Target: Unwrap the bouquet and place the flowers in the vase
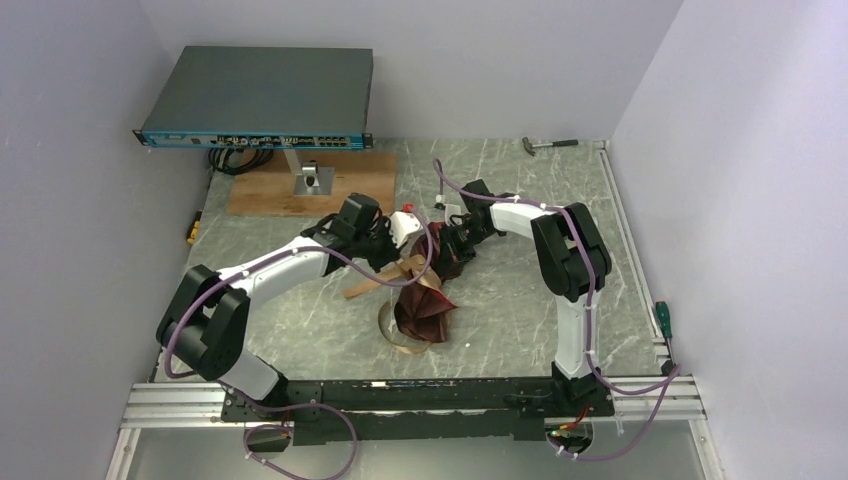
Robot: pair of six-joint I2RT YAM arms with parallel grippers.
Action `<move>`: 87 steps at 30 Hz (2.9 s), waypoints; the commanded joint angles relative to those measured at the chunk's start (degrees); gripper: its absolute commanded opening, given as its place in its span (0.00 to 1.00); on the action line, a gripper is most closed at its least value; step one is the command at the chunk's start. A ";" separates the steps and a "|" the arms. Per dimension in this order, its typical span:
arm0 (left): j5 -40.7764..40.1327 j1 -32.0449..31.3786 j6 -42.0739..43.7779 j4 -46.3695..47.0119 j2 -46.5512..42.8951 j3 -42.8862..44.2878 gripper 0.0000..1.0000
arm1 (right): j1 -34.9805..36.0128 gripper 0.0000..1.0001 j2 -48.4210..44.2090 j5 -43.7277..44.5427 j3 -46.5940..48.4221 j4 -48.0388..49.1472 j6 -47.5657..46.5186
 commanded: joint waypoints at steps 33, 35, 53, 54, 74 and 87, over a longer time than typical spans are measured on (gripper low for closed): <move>7.79 7.87 9.85 -10.41 -9.91 -4.60 0.42 | 0.03 0.00 5.27 17.44 -2.57 0.82 -5.79; 9.25 7.37 10.82 -8.57 -10.62 -4.12 0.51 | 0.08 0.00 4.99 17.37 -2.83 0.92 -5.83; 11.55 -2.58 22.76 -12.05 6.44 9.94 0.50 | 0.01 0.00 5.29 17.00 -2.45 0.92 -5.43; 10.67 -2.61 23.16 -13.48 7.09 10.66 0.41 | 0.00 0.00 5.30 17.08 -2.45 0.92 -5.44; 8.03 12.82 -17.63 -8.21 -11.42 -0.67 0.00 | 0.01 0.00 4.84 17.61 -3.01 1.18 -5.26; 12.51 10.63 8.69 -7.91 -8.26 1.53 0.69 | 0.03 0.00 4.19 16.30 -3.72 1.64 -4.74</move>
